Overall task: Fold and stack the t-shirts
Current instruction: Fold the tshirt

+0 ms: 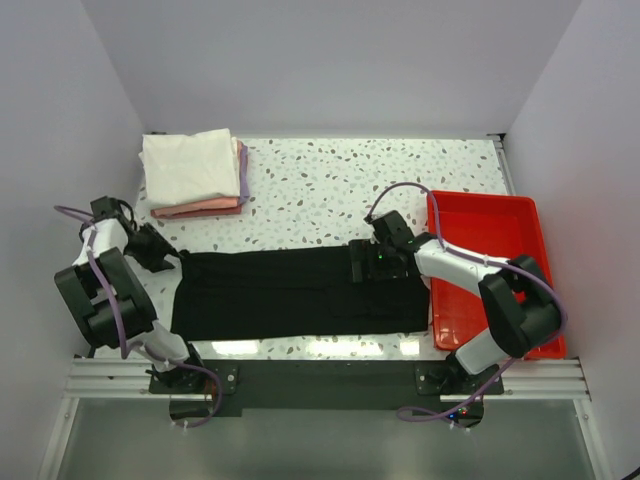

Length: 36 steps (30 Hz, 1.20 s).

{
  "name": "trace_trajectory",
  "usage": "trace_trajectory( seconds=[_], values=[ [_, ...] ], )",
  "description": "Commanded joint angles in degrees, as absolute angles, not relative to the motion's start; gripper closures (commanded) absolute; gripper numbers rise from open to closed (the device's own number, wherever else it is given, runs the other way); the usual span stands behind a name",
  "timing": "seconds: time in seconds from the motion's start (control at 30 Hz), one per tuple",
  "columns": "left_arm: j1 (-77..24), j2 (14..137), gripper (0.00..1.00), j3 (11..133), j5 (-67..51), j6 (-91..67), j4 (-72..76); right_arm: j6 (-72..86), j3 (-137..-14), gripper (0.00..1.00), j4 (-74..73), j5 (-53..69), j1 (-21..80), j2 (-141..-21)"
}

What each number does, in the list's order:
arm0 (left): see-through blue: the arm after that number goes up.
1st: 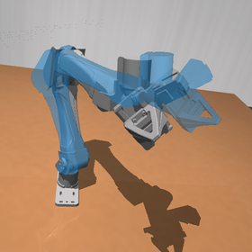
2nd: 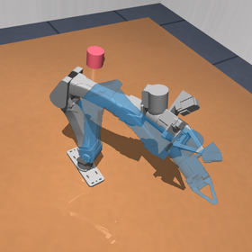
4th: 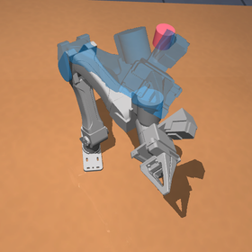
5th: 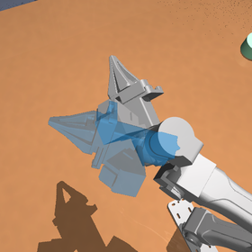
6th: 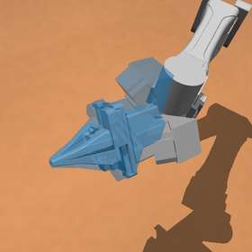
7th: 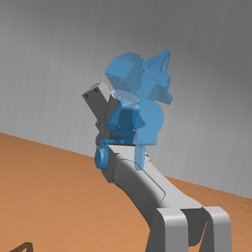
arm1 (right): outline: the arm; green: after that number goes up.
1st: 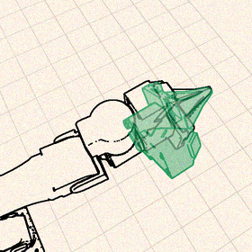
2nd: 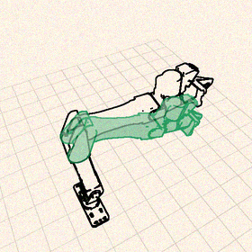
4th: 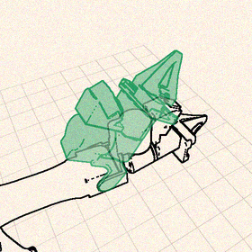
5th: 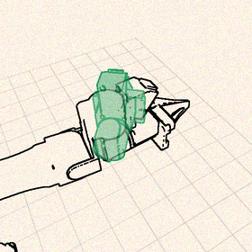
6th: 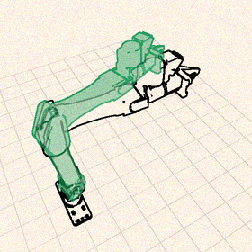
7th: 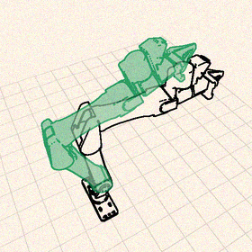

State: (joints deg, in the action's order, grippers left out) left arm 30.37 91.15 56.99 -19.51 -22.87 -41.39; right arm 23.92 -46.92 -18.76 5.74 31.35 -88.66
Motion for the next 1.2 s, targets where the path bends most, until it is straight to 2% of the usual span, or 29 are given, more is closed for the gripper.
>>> trace_trajectory(
  seconds=[0.0, 0.1, 0.23, 0.27, 0.37, 0.43, 0.67, 0.97, 1.07, 1.17],
  values=[
    [31.1, 87.5, 0.54, 63.9, -6.5, -24.8, -43.3, 22.0, -42.7, 0.01, -25.6, 0.9, 30.0, -92.0],
    [31.0, 86.1, 0.49, 66.7, -1.8, -25.4, -44.6, 21.6, -42.7, 0.01, -25.3, 1.5, 30.1, -91.3],
    [29.9, 85.3, 0.36, 66.9, -8.0, -24.2, -43.8, 20.9, -42.5, 0.01, -25.0, 2.4, 30.0, -90.3],
    [29.0, 84.8, 0.24, 66.5, -8.8, -23.9, -43.4, 20.8, -42.5, 0.01, -24.9, 2.5, 30.0, -89.4],
    [22.9, 83.2, 0.0, 65.9, -8.8, -24.6, -42.5, 19.9, -43.2, 0.01, -25.0, 2.8, 30.0, -87.4],
    [17.9, 82.4, 0.0, 65.9, -8.8, -26.0, -41.6, 19.3, -44.4, 0.01, -25.5, 3.6, 30.1, -86.2],
    [12.3, 78.6, 0.0, 58.4, -12.8, -29.4, -34.4, 19.0, -50.2, 0.01, -28.6, 2.7, 30.1, -81.6],
    [8.0, 81.3, 0.0, 46.5, -17.1, -34.4, -19.8, 24.0, -51.8, 0.01, -31.6, -3.6, 30.1, -84.4],
    [8.0, 81.2, 0.0, 45.2, -15.0, -35.9, -17.9, 24.8, -52.1, 0.01, -30.6, -4.2, 30.0, -87.3],
    [8.0, 81.2, 0.0, 44.5, -8.0, -37.5, -18.8, 24.5, -53.7, 0.01, -28.9, -4.9, 29.5, -90.4]
  ],
)
